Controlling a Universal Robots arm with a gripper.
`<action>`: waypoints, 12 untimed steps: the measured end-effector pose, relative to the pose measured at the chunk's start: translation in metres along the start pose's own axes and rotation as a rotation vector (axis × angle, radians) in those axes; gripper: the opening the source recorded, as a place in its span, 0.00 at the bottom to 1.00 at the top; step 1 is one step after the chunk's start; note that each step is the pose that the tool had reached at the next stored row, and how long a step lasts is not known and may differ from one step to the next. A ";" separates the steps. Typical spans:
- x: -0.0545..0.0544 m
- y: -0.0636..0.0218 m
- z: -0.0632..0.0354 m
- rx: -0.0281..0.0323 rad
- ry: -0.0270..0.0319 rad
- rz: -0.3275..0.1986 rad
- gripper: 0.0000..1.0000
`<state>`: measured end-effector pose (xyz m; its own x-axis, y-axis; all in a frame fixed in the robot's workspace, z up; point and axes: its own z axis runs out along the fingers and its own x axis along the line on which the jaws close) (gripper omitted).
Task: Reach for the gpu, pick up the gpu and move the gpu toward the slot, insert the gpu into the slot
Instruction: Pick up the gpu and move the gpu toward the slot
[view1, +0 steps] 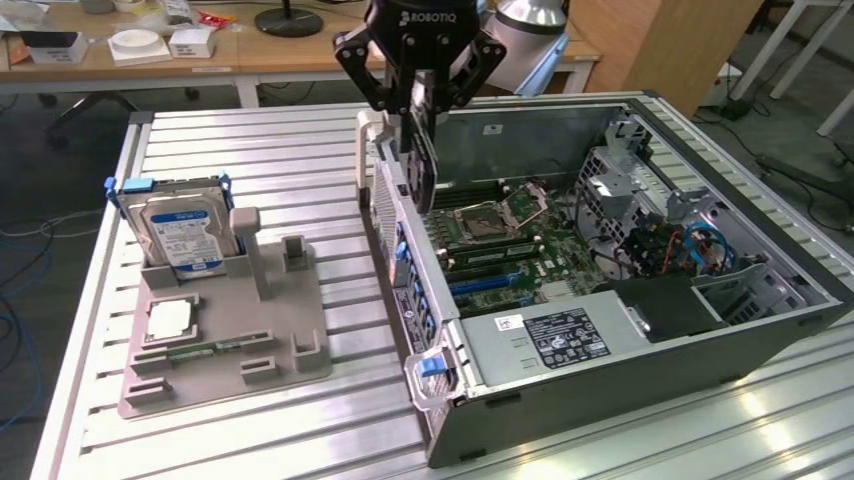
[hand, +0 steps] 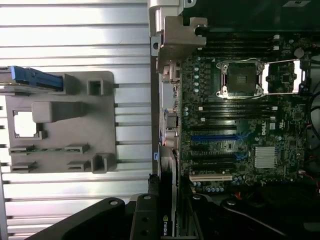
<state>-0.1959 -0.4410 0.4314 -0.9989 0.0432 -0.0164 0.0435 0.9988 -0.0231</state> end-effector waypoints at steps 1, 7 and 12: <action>-0.001 0.0000 0.0000 0.0000 0.0000 0.000 0.26; -0.005 0.0002 0.0001 0.0000 0.0000 0.004 0.26; -0.008 0.0004 0.0001 0.0001 0.0001 0.007 0.26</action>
<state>-0.1874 -0.4410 0.4314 -0.9986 0.0497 -0.0164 0.0501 0.9985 -0.0231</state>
